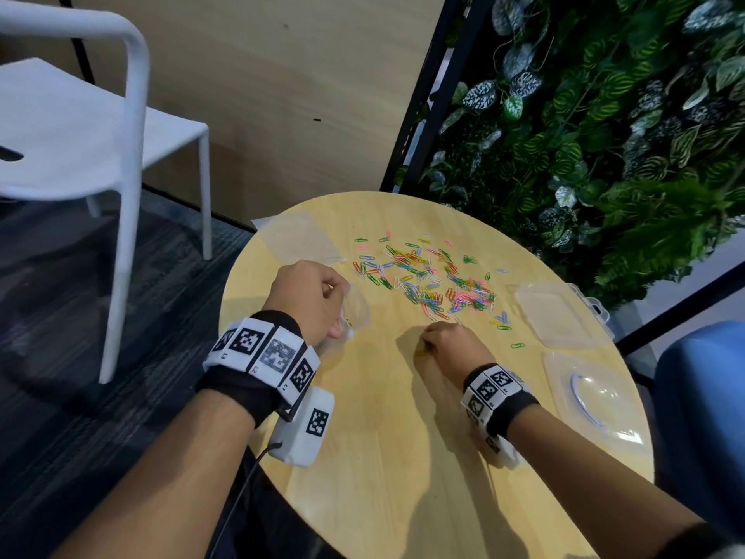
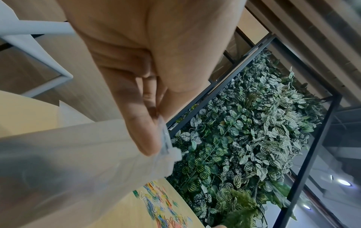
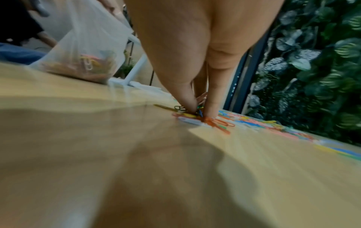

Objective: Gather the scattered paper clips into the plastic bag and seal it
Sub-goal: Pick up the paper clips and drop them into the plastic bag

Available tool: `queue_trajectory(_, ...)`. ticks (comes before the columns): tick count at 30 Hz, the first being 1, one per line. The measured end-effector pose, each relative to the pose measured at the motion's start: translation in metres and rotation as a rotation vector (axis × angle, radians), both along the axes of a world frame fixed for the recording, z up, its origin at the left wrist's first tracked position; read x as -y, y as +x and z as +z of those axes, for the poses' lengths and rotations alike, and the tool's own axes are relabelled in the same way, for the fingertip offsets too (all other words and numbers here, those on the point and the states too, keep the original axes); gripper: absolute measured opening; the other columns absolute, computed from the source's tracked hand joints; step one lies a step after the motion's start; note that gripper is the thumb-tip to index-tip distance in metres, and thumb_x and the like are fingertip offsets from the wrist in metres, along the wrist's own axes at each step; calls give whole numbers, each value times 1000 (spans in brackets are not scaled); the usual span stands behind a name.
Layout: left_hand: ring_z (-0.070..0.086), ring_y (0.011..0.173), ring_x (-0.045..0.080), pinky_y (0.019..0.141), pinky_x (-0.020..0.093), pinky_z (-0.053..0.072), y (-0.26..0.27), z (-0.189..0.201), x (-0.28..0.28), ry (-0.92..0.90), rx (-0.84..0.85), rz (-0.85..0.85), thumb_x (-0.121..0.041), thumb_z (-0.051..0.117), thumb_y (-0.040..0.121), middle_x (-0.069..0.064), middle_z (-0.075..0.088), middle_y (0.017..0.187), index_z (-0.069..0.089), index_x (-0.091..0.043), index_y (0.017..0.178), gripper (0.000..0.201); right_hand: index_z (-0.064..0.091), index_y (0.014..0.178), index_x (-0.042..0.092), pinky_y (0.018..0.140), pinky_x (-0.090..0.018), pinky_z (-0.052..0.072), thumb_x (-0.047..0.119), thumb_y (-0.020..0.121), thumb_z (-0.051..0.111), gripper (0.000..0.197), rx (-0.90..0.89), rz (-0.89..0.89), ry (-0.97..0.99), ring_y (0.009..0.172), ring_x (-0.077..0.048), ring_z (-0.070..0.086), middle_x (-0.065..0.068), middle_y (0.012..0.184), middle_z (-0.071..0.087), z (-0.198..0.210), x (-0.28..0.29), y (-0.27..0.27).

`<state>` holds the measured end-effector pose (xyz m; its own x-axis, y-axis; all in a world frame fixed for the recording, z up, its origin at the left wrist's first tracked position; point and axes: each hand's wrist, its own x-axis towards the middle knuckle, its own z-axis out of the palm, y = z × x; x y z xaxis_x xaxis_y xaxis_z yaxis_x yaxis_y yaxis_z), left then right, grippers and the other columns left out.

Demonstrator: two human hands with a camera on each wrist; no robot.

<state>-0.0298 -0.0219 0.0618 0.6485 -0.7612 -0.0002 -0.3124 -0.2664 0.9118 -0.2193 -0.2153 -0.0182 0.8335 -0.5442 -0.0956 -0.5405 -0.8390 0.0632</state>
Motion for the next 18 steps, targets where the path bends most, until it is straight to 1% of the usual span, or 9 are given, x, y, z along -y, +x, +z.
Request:
queue_trajectory(3,73,54,24,66,32,63,-4,1,2,12,2,-17,-11,60,95,10,73,64,72,-13,88,14,76,88,22,74,-29,54,1,80,54,32,102,-174,94,81,-25,65,-2,89,71,12,9,-4)
queue_trajectory(6,73,55,25,65,32,63,-8,2,4,19,9,-24,-11,60,95,10,73,65,71,-13,88,13,77,100,18,75,-22,49,9,84,65,21,385,-485,239,80,-17,64,0,93,72,23,20,-9)
queue_trajectory(7,73,55,26,65,32,63,-9,2,4,19,10,-25,-10,60,95,9,73,65,71,-14,87,14,77,100,17,75,-21,50,11,83,69,20,538,-616,366,81,-15,65,0,95,72,24,25,-12)
queue_trajectory(9,73,55,27,65,32,63,-11,2,6,19,5,-31,-10,59,95,9,73,65,70,-15,85,16,75,101,8,83,-27,56,4,81,71,20,947,-832,818,87,-20,69,-10,104,73,29,28,-14)
queue_trajectory(11,73,55,26,66,32,62,-13,1,9,20,-1,-39,-9,58,95,10,74,67,70,-15,86,16,68,106,-5,87,-30,58,-6,84,65,22,1270,-865,1251,89,-23,71,-17,106,70,41,22,-11)
queue_trajectory(12,73,56,26,67,33,62,-14,1,10,20,-3,-45,-9,58,95,10,74,67,70,-14,87,15,65,107,-7,83,-27,58,-7,86,62,21,1339,-843,1395,88,-21,72,-17,105,69,51,15,-9)
queue_trajectory(15,73,55,26,67,32,62,-18,-2,14,20,-5,-55,-9,57,95,11,74,67,71,-12,89,15,63,107,-4,72,-20,59,-4,90,56,18,1315,-717,1689,91,-21,72,-15,101,71,77,-16,2)
queue_trajectory(17,72,53,24,65,30,62,-23,-4,16,25,9,-59,-10,57,95,10,74,67,71,-12,90,15,62,108,-6,76,-19,58,-4,91,54,19,1181,-625,1798,96,-23,70,-16,104,70,87,-40,11)
queue_trajectory(18,72,52,23,63,28,62,-25,-6,17,28,19,-62,-11,57,95,9,74,66,72,-12,91,15,62,106,-8,77,-19,58,-5,92,52,18,1105,-588,1794,95,-24,70,-17,104,70,88,-51,15)
